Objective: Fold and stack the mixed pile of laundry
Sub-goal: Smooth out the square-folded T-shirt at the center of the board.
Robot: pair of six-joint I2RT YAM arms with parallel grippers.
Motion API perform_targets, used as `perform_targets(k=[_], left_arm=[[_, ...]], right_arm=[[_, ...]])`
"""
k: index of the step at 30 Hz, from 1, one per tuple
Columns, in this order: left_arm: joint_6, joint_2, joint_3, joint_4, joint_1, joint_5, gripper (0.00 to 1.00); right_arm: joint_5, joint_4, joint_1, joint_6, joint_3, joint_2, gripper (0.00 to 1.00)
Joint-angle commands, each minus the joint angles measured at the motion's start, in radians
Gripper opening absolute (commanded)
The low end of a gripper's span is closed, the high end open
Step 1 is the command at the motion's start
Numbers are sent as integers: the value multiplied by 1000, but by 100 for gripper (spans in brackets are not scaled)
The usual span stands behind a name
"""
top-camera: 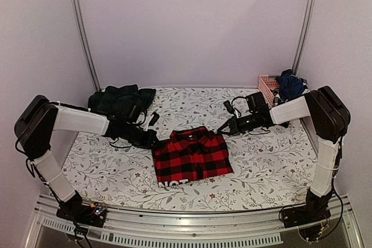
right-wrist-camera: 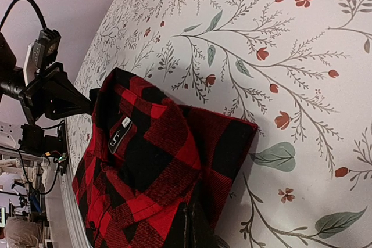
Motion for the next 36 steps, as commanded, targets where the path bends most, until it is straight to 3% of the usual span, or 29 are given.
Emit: perform_targets(k=[1, 19, 36], left_arm=[[8, -50, -20, 15, 8, 11, 0], [2, -230, -121, 15, 43, -98, 0], [-38, -27, -179, 148, 109, -158, 0]], right_arm=[[-18, 4, 6, -15, 1, 2, 0], [-14, 10, 48, -44, 87, -9, 0], [90, -54, 48, -83, 173, 244, 0]])
